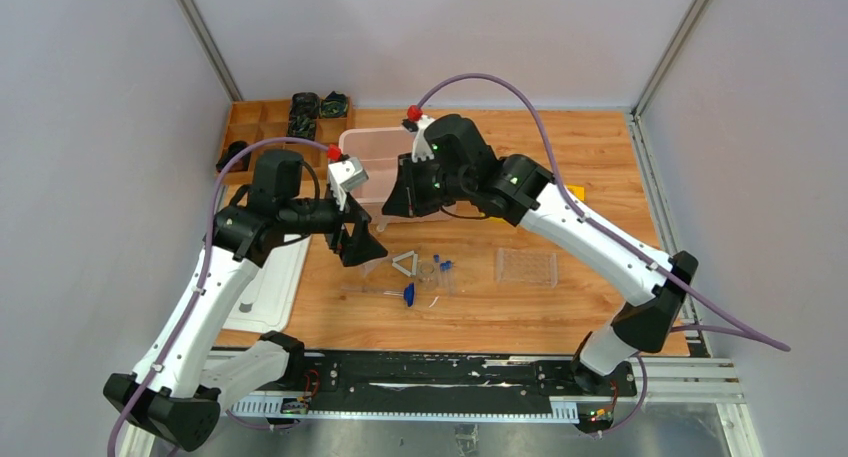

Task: Organize the chemistry lab equipment

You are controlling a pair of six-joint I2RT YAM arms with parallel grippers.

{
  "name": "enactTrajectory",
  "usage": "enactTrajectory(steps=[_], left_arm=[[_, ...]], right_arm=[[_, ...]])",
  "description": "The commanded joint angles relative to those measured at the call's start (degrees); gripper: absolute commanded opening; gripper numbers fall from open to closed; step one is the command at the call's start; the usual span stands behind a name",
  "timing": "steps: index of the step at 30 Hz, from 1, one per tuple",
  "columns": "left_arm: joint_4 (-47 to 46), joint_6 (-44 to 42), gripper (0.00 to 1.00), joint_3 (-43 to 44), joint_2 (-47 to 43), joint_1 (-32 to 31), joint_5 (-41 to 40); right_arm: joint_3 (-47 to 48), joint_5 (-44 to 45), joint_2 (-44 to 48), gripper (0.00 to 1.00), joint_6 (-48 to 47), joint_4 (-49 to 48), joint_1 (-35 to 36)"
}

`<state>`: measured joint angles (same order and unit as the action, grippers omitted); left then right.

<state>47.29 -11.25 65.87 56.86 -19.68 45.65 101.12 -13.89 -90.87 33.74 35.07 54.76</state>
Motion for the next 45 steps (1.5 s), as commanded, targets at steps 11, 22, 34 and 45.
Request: enactTrajectory(steps=[11,22,34,45], left_arm=[[3.8,2.5,1.00,6.3,3.8,0.0,-19.2],[4.6,0.0,1.00,6.0,2.8,0.0,-21.4],[5.0,0.3,1.00,7.0,2.8,0.0,-19.1],[5.4,-0.3,1.00,7.8,3.0,0.0,-19.8]], right_arm=[[-27.1,32.6,16.6,0.00,-13.5,11.6,-17.1],[-42.8,36.7,13.8,0.00,-11.6,-1.2,-18.2],[-47.9,37.9,11.8,0.00,-9.3,-9.9,-18.5],[-48.7,36.6,9.0,0.00,-6.7,-11.4,-18.6]])
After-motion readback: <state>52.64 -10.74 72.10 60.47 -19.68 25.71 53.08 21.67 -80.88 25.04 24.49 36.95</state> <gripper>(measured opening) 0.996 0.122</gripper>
